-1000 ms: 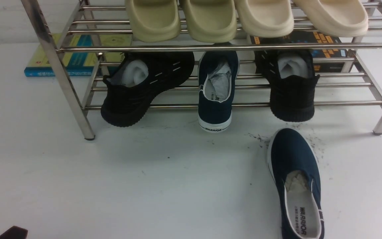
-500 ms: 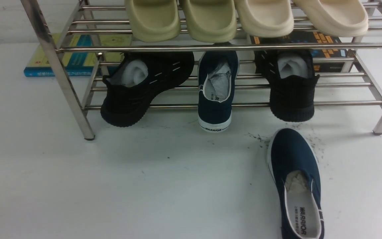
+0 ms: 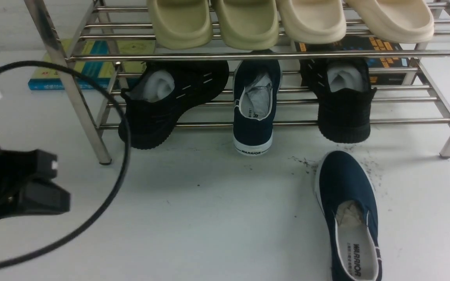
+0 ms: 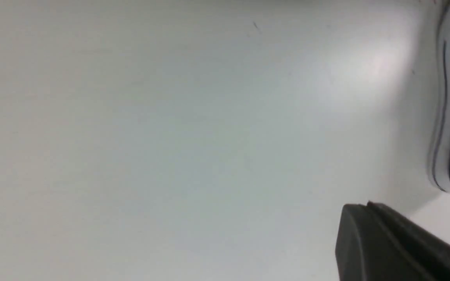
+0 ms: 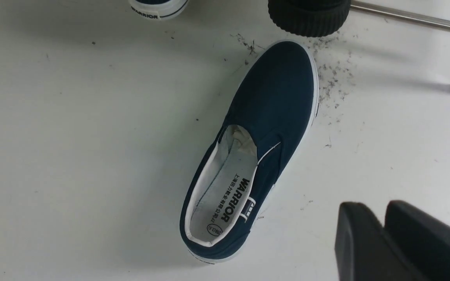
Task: Take the shoes off the shelf with your hand on the white table.
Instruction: 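Grasp a shoe standing on the lower shelf of the shoe rack with the left gripper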
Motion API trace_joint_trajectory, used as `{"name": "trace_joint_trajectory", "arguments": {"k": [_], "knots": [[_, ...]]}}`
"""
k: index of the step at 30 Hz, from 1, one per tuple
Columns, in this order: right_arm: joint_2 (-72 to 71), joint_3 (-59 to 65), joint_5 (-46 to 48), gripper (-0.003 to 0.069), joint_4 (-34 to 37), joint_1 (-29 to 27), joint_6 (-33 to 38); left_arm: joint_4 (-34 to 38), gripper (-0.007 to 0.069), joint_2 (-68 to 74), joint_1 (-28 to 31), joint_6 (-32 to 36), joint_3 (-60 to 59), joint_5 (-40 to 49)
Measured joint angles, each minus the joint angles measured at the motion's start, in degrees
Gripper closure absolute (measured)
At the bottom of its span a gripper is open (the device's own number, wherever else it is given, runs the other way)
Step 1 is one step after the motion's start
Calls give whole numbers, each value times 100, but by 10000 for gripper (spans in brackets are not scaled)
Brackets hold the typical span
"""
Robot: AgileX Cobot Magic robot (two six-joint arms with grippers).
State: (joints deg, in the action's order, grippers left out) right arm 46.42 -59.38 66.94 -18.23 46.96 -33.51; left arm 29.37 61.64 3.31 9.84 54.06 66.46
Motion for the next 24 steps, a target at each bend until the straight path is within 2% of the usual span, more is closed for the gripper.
{"name": "trace_joint_trajectory", "arguments": {"k": [3, 4, 5, 7, 11, 14, 15, 18, 21, 24], "knots": [[0, 0, 0, 531, 0, 0, 0, 301, 624, 779, -805, 75, 260, -199], [0, 0, 0, 529, 0, 0, 0, 279, 622, 988, -1308, -82, 364, -429], [0, 0, 0, 529, 0, 0, 0, 270, 622, 1022, -1380, -82, 383, -475], [0, 0, 0, 526, 0, 0, 0, -71, 611, 1437, -2202, -701, 683, -1152], [0, 0, 0, 526, -19, 0, 0, -1020, 561, 1877, -3128, -2136, 1174, -2020], [0, 0, -7, 523, -27, 0, 0, -1880, 483, 2104, -3557, -3028, 1565, -2473], [0, 0, -11, 522, -31, 0, 0, -1880, 476, 2120, -3584, -3081, 1565, -2473], [0, 0, -57, 517, -43, 0, 0, -2669, 338, 2417, -3924, -3838, 1953, -2762], [0, 0, -178, 515, -43, 0, 0, -3046, 249, 2709, -4041, -4124, 2183, -2999], [0, 0, -243, 513, -38, 0, 0, -3285, 196, 2965, -4064, -4197, 2242, -3353]]}}
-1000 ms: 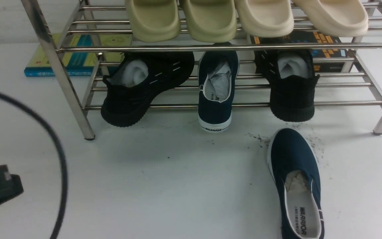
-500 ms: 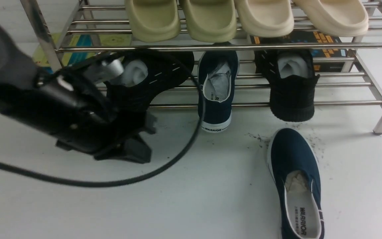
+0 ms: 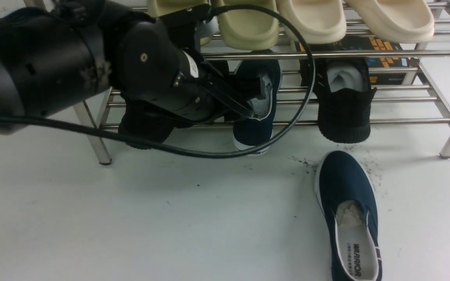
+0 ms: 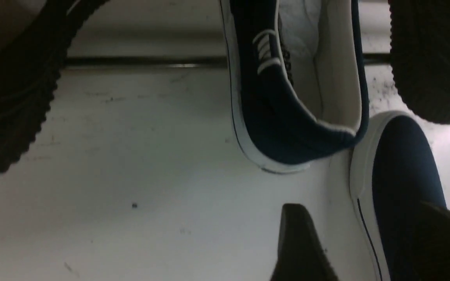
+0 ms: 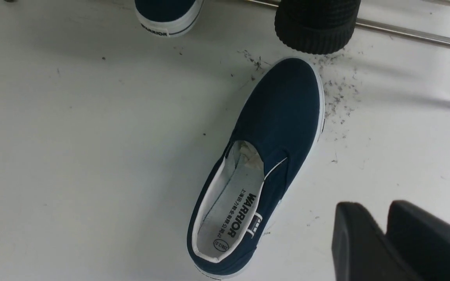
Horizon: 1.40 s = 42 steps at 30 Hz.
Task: Take the shoes off the shelf with your hand on the white table.
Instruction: 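Grasp a shoe standing on the lower shelf of the shoe rack with the left gripper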
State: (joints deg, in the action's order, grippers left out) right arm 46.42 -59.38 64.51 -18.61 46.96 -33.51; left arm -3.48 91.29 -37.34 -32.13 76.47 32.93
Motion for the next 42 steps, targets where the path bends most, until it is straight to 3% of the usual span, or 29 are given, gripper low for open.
{"name": "trace_joint_trajectory", "arguments": {"k": [17, 42], "knots": [[0, 0, -43, 505, 17, 0, 0, -339, 176, 955, -6, -47, 0, -1730], [0, 0, 49, 482, 236, 0, 0, -1598, 179, 1578, -6, -104, 41, -2287]]}}
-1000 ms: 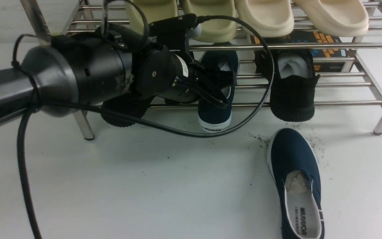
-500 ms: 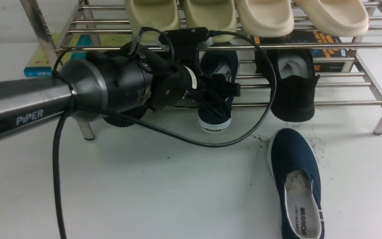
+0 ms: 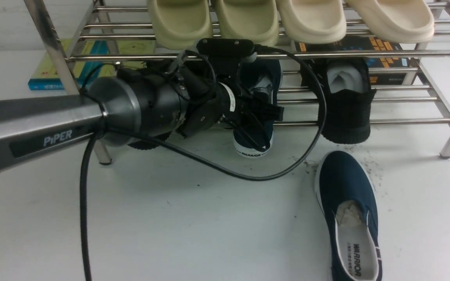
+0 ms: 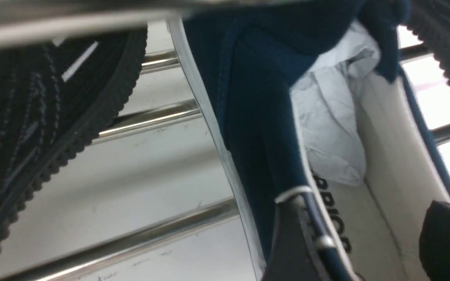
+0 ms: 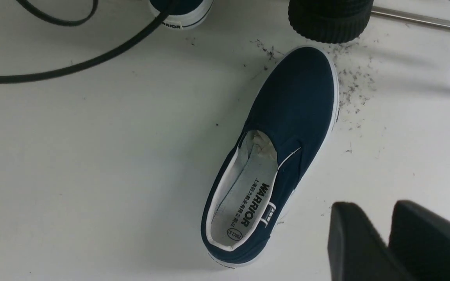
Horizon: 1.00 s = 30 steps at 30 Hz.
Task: Take the shoes off the shelf with your hand on the white table.
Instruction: 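Grasp a shoe standing on the lower shelf of the shoe rack with the left gripper, then set the held shoe down on the floor in front of the rack with the left gripper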
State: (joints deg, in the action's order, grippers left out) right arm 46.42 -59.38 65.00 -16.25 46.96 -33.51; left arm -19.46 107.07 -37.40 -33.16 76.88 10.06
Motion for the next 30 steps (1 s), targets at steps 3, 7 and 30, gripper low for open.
{"name": "trace_joint_trajectory", "arguments": {"k": [3, 7, 30], "knots": [[0, 0, 11, 477, 18, 0, 0, -26, 188, 149, 0, -4, 7, -72], [0, 0, 23, 475, 28, 0, 0, -40, 288, 204, 6, -4, 7, -102], [0, 0, 42, 465, 61, 0, 0, 1263, 576, -1522, 0, -145, -21, 3178]]}}
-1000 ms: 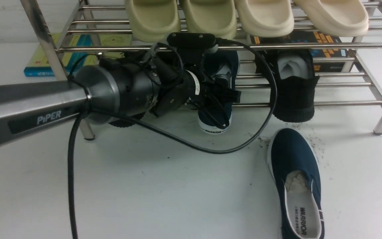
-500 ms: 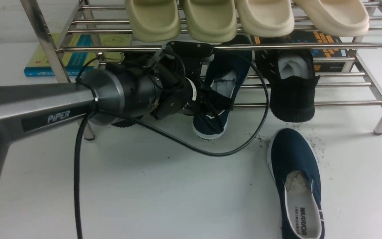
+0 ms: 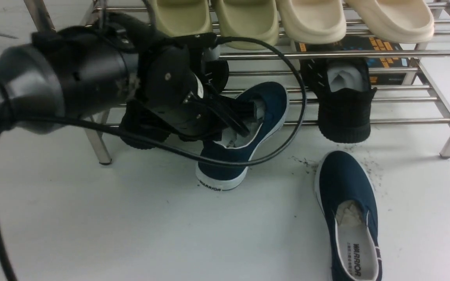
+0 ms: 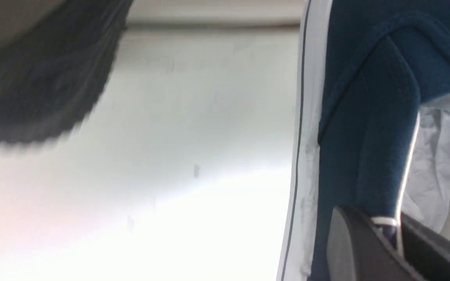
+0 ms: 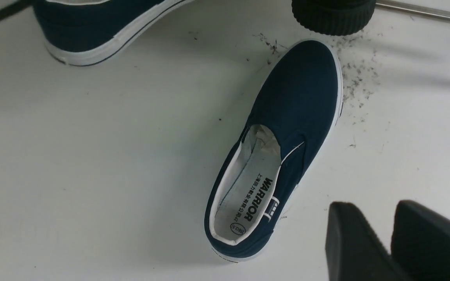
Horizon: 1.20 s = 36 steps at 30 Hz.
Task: Take the shoes off the shelf with your hand on the white table.
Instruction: 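Set the held shoe down on the floor in front of the rack with the left gripper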
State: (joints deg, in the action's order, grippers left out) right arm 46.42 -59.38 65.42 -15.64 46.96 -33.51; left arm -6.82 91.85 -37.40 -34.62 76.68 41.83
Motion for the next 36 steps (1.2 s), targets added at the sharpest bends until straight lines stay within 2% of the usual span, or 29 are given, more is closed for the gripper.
{"name": "trace_joint_trajectory", "arguments": {"k": [7, 9, 15, 18, 20, 21, 24, 25, 28, 33, 36], "knots": [[0, 0, 0, 455, -6, 0, 0, 309, 576, -641, -83, 0, -24, 1121], [0, 0, 0, 452, -25, 0, 0, 137, 576, -898, -547, -181, -33, 1539], [0, 0, 0, 452, -81, 0, 0, -274, 577, -991, -1463, -1042, -251, 1558], [0, 0, 0, 452, -88, 0, 0, -759, 577, -973, -2102, -2364, -682, 1303], [0, 0, 0, 449, -88, 0, 0, -1071, 577, -961, -2263, -3152, -1026, 1122], [0, 0, 0, 449, -88, 0, 0, -1071, 577, -961, -2272, -3227, -1026, 1122], [0, 0, 0, 444, -100, 0, 0, -1687, 577, -961, -2297, -4510, -1635, 606], [0, 0, 0, 444, -107, 0, 0, -1717, 577, -961, -2297, -4640, -1665, 567], [0, 0, 0, 441, -112, 0, 0, -2187, 577, -931, -2291, -5624, -2103, -281], [0, 0, 0, 438, -112, 0, 0, -2507, 577, -578, -2291, -6307, -2219, -1378], [0, 0, 0, 434, -112, 0, 0, -2544, 576, -305, -2298, -6375, -2219, -1647]]}}
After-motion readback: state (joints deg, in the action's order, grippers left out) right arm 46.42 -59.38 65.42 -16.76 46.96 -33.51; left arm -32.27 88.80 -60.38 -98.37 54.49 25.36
